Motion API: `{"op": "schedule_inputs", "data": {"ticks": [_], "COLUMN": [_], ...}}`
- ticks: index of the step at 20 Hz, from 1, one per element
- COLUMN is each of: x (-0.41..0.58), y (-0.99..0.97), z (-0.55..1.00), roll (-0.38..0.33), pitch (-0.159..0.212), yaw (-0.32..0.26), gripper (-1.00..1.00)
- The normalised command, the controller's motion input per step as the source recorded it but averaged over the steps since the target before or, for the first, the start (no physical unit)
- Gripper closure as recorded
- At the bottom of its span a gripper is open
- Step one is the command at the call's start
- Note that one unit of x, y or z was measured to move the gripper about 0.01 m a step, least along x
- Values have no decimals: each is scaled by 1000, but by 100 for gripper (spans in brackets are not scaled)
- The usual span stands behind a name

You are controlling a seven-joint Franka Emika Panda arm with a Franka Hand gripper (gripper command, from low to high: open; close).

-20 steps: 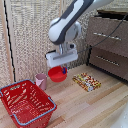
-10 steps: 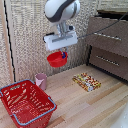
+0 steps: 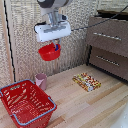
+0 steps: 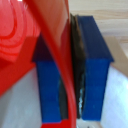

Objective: Move your gripper in the direction of the red bowl and clutch it softly. Cautiously raise the red bowl up from the surface. Hover the red bowl above the basket and gently bring it down inside. Let go of the gripper's grasp when the red bowl is within the basket.

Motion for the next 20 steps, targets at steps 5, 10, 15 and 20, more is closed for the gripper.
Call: {"op": "schedule_inputs", "data": {"ticks": [5,10,15,20], "x": [-134,-221,-229,-134], "y": [918,857,738,515], "z": [-71,-402,-575,-640], "roll": [0,-2,-21,-9], "pitch": [-39,-67,-82,-98], "yaw": [0,2,2,3], "gripper": [100,100,100,100]}}
